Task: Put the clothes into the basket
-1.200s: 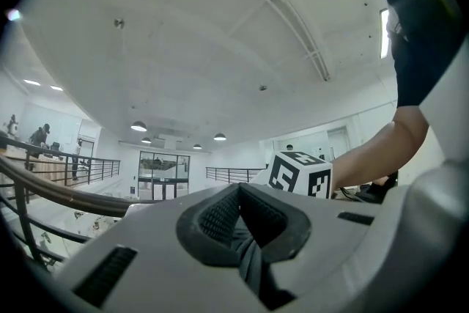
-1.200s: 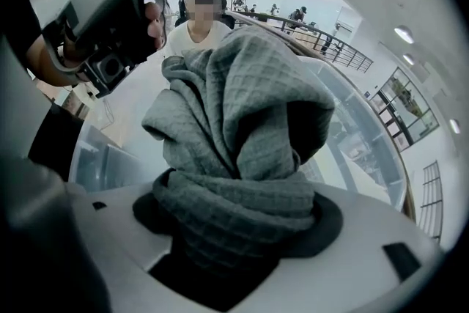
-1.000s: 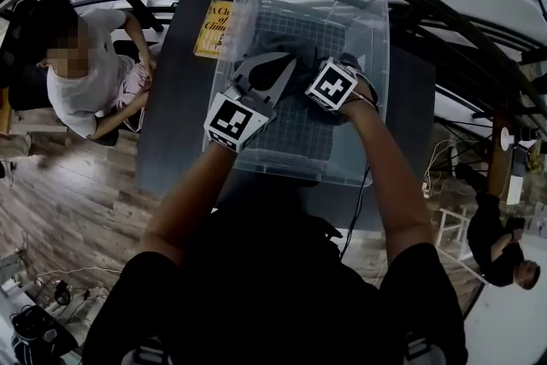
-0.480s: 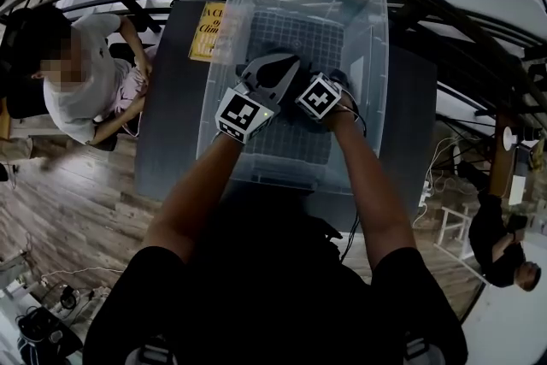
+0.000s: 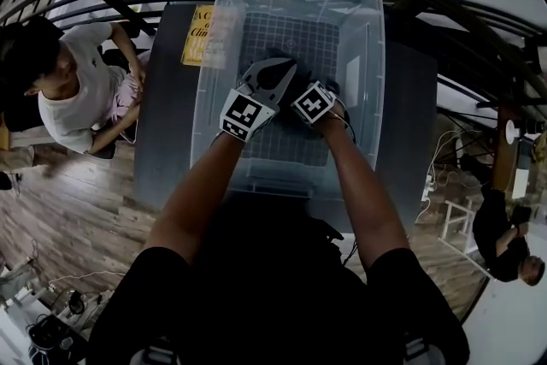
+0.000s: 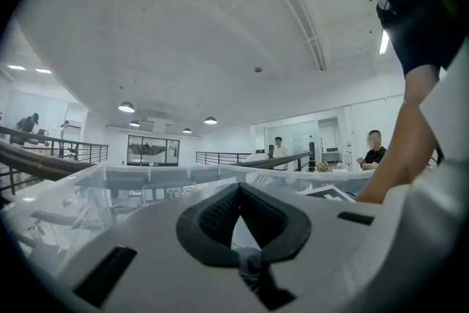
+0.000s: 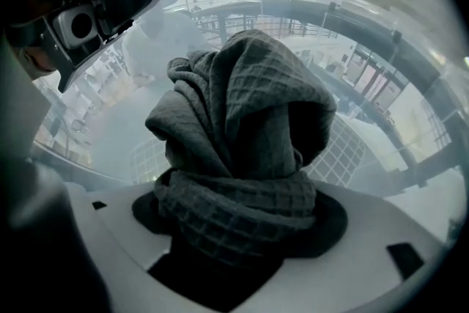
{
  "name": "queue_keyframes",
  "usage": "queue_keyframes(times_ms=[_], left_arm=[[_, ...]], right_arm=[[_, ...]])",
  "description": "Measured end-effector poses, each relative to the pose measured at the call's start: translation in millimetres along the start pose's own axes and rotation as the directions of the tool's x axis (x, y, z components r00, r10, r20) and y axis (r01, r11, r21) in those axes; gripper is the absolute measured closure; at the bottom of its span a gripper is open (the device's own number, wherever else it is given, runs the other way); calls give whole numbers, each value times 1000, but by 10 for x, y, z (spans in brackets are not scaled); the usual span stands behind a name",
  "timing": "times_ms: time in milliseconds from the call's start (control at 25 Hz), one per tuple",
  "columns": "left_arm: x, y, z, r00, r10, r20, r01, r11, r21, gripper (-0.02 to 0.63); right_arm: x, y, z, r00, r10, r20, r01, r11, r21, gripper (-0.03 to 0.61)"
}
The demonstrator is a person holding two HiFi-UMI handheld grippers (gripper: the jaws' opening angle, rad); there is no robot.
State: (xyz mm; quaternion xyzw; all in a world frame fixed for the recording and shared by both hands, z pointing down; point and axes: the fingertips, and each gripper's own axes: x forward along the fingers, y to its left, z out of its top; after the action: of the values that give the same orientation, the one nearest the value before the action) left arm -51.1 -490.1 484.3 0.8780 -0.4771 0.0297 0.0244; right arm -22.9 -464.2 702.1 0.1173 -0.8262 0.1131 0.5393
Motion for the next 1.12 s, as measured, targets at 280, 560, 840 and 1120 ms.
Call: queue_keyframes(times_ms=[280, 560, 840, 1120], left_arm=[[53, 58, -187, 999, 9, -35, -9, 1000, -15, 611], [42, 57, -257, 999, 12, -43, -13, 1000, -23, 611], [32, 76, -244, 999, 17, -38, -19, 999, -29, 611], [-9, 74, -141, 999, 19, -36, -20, 999, -30, 611]], right_arm=[[171, -1, -143, 1000, 18, -12, -18, 1000, 23, 210], [291, 21, -211, 999, 24, -21, -23, 999, 27, 190], [211, -30, -191, 1000, 10, -2, -10, 999, 46, 152], [-58, -41, -17, 997, 13, 73, -21, 994, 105, 147]])
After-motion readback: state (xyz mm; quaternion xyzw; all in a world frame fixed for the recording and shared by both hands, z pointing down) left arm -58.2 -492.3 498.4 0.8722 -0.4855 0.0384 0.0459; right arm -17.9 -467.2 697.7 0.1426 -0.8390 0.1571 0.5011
